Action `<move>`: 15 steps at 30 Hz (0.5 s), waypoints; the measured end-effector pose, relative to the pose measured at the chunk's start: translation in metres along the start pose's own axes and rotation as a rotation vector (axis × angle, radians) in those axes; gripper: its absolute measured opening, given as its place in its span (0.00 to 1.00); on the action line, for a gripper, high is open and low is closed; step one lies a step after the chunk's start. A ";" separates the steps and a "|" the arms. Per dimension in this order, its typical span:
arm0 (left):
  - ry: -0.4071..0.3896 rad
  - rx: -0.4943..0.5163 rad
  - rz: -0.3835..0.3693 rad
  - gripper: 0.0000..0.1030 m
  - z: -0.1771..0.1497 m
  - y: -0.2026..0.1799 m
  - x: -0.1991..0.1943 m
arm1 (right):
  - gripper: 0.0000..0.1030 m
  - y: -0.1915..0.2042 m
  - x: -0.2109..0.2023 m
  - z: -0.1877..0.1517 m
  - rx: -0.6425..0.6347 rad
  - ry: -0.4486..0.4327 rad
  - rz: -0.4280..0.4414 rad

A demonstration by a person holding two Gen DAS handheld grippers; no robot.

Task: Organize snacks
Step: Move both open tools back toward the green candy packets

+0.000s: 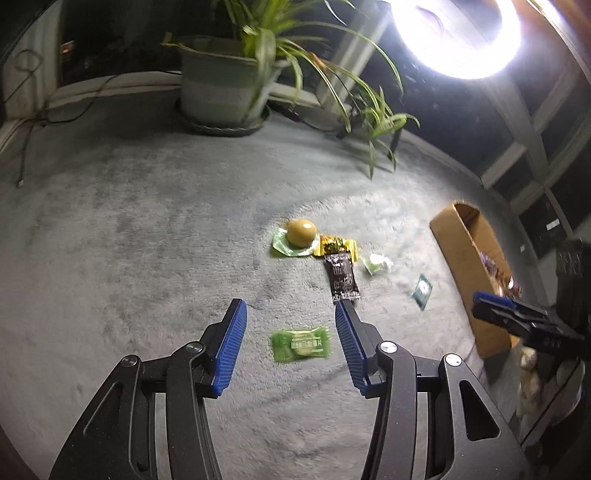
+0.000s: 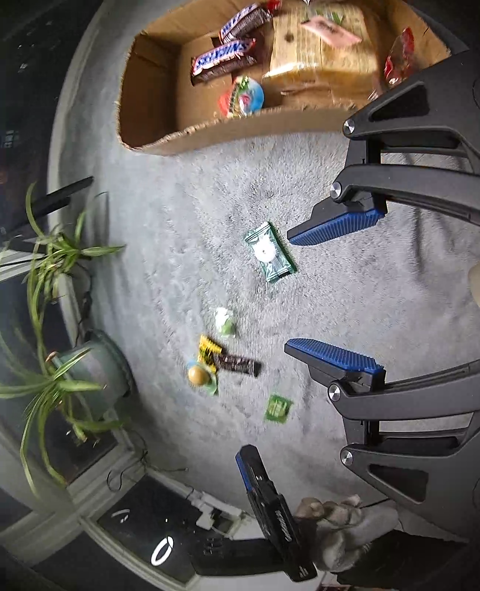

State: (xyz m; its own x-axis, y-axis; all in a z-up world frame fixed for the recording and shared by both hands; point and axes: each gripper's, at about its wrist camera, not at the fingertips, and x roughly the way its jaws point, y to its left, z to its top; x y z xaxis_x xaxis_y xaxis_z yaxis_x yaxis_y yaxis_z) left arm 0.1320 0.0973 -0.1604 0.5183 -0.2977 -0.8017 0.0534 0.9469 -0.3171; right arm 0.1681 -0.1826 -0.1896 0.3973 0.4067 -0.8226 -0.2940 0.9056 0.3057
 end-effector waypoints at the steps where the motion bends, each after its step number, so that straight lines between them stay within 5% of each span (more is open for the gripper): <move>1: 0.012 0.015 -0.006 0.47 0.001 -0.001 0.004 | 0.53 -0.002 0.004 0.001 0.012 0.009 -0.002; 15: 0.138 0.090 -0.059 0.47 -0.004 -0.004 0.048 | 0.53 -0.026 0.042 0.015 0.162 0.093 0.030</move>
State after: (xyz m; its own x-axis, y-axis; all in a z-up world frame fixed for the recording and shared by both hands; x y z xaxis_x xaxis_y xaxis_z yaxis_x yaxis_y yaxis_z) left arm 0.1535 0.0786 -0.1996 0.3903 -0.3608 -0.8470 0.1599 0.9326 -0.3235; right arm 0.2052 -0.1877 -0.2250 0.3066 0.4275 -0.8504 -0.1579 0.9039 0.3975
